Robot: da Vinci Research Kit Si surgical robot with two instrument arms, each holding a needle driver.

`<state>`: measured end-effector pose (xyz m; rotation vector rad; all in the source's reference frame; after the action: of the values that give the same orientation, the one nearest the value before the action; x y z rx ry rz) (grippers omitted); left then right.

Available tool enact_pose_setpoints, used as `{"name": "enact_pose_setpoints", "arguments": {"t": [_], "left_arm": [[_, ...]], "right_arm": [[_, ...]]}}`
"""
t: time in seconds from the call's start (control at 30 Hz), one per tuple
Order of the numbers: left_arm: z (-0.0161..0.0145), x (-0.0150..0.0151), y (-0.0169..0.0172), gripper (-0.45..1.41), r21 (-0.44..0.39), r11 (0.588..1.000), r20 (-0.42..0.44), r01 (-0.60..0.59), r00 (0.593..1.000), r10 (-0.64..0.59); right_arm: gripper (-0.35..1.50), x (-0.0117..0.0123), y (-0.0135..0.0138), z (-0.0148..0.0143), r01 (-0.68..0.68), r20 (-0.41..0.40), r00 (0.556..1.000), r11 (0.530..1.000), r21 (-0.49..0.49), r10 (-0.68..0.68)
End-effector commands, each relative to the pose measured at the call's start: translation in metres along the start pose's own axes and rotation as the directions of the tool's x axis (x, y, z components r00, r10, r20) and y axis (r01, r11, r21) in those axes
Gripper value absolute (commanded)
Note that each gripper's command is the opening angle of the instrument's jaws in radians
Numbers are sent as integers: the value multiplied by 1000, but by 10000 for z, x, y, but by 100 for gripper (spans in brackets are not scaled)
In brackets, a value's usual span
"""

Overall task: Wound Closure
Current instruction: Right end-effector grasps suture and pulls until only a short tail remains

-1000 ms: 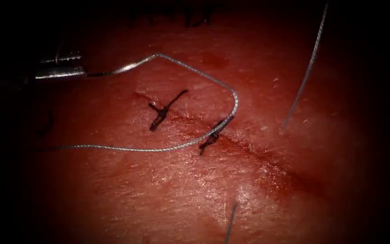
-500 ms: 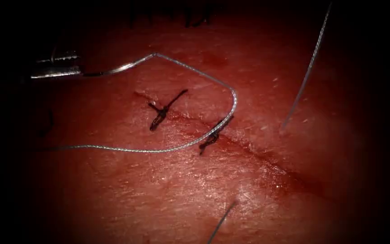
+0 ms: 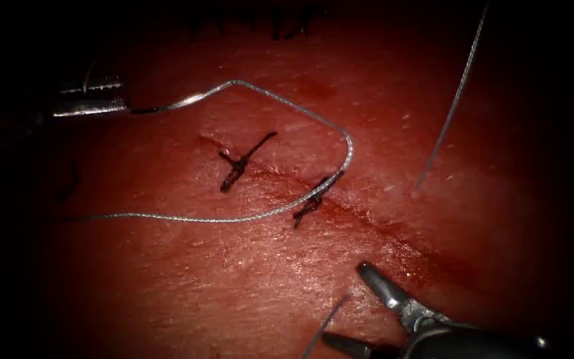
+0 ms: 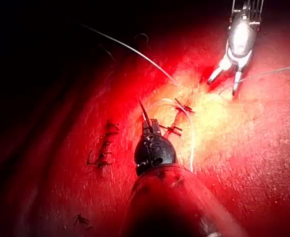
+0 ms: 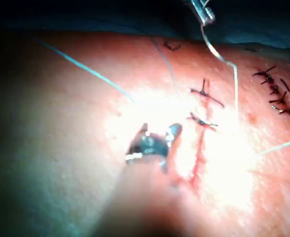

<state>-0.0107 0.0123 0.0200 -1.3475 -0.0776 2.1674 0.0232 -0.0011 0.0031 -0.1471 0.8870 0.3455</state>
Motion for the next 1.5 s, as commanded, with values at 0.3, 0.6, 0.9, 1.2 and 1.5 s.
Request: {"name": "enact_pose_setpoints", "arguments": {"t": [0.3,0.6,0.9,1.2,1.5], "left_arm": [[7,-2,0,-45,-2,1000,-1,-1,1000,1],[7,-2,0,-45,-2,1000,-1,-1,1000,1],[8,-3,0,-45,-2,1000,-2,-1,1000,1],[8,-3,0,-45,-2,1000,-2,-1,1000,1],[8,-3,0,-45,-2,1000,-2,-1,1000,1]], "right_arm": [[-35,14,-26,-16,3,-4,1000,1000,25,-3],[-35,79,-92,-65,10,-40,999,997,76,-7],[85,126,-99,-83,1,-107,994,994,109,11],[116,64,-28,-52,41,-103,994,995,96,-31],[118,2,10,-9,56,-83,995,997,60,-51]]}}
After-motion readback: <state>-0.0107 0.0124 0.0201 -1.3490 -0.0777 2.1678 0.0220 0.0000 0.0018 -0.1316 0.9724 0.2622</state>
